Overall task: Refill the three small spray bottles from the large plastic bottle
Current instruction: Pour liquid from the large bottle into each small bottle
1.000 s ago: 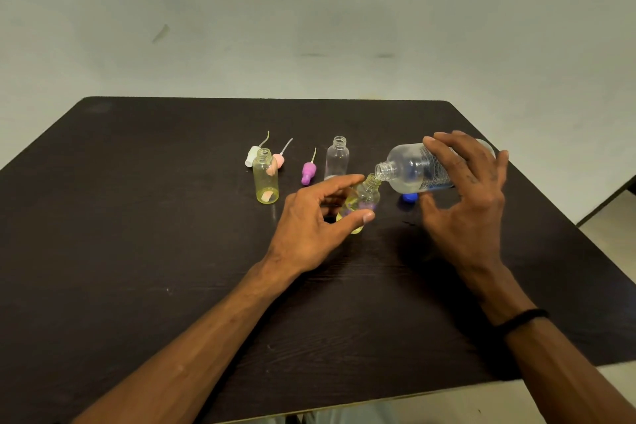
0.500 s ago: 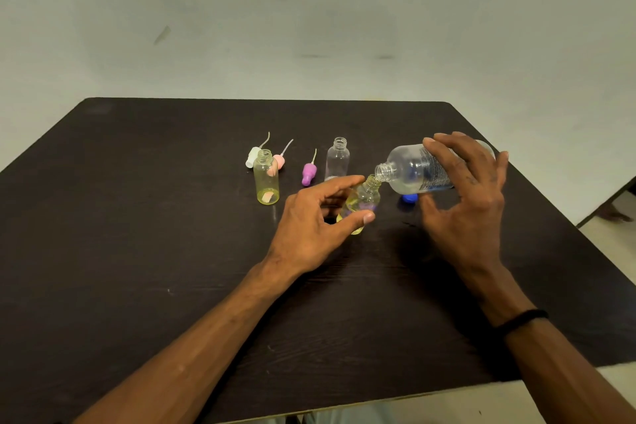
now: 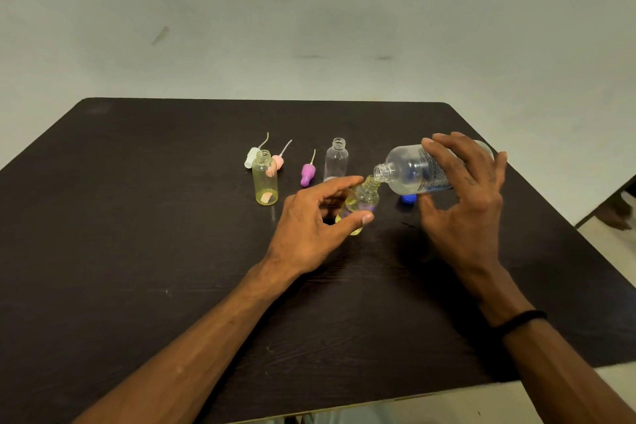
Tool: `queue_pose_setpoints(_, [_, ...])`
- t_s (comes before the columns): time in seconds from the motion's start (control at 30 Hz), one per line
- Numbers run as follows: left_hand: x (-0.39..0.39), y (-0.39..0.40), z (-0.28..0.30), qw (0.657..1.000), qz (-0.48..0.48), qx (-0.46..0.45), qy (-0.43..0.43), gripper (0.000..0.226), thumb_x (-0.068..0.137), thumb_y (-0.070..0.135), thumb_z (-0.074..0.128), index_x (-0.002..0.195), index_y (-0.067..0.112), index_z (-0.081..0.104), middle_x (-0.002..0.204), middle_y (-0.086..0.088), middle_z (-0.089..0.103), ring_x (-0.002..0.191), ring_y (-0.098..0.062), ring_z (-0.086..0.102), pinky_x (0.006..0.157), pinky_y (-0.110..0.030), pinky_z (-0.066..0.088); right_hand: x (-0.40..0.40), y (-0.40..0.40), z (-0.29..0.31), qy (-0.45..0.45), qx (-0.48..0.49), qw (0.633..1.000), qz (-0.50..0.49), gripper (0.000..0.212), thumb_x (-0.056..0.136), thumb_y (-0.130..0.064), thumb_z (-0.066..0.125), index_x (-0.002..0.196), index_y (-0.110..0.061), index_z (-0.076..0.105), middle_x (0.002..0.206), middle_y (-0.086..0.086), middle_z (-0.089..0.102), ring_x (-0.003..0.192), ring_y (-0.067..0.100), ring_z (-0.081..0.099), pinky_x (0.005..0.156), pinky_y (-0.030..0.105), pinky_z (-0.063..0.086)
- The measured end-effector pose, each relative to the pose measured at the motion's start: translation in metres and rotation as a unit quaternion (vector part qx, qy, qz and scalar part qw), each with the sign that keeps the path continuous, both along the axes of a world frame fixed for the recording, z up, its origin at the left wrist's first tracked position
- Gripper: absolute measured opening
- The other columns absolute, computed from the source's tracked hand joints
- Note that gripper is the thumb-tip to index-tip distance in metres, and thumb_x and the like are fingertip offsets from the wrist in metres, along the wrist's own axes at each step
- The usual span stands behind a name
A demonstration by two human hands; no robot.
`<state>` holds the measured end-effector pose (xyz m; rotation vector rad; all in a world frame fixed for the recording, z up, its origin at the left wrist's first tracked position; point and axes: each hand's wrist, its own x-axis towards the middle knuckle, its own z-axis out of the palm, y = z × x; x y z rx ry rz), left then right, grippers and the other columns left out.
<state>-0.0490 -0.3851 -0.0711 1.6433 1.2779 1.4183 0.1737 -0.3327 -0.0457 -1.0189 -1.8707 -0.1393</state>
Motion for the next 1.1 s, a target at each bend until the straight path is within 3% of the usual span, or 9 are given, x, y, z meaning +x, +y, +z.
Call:
queue_pose_setpoints(0.43, [0.0003, 0.0, 0.0003, 1.0, 0.0, -0.005, -0.005, 0.057, 0.084, 0.024, 0.088, 0.138, 0.023, 0.068, 0.118, 0.005, 0.077, 0.11, -0.009, 0.073, 0.098, -0.031, 0.06, 0.0004, 0.002, -0.0015, 0.0, 0.005, 1.0, -0.004, 0.078, 0.071, 0.009, 0.078, 0.143, -0.014, 0.061, 0.149, 0.005, 0.054, 0.148, 0.026, 0.043, 0.125, 0.071, 0.004])
queue_pose_setpoints(0.7, [0.0005, -0.001, 0.0026, 1.0, -0.001, -0.001, -0.003, 0.057, 0.084, 0.023, 0.088, 0.138, 0.022, 0.067, 0.119, 0.009, 0.076, 0.109, -0.004, 0.073, 0.095, -0.021, 0.058, 0.0002, 0.0032, -0.002, 0.001, 0.004, 1.0, -0.005, 0.076, 0.072, 0.009, 0.078, 0.143, -0.013, 0.061, 0.149, 0.007, 0.055, 0.147, 0.028, 0.044, 0.125, 0.071, 0.005])
queue_pose_setpoints(1.1, [-0.0004, -0.0009, 0.0028, 1.0, 0.001, 0.001, 0.001, 0.057, 0.085, 0.024, 0.087, 0.138, 0.022, 0.067, 0.121, 0.01, 0.075, 0.112, -0.001, 0.071, 0.098, -0.022, 0.057, 0.0001, 0.0039, -0.0016, 0.0, 0.005, 1.0, -0.002, 0.077, 0.072, 0.008, 0.077, 0.144, -0.013, 0.06, 0.15, 0.007, 0.054, 0.148, 0.027, 0.043, 0.124, 0.073, 0.005])
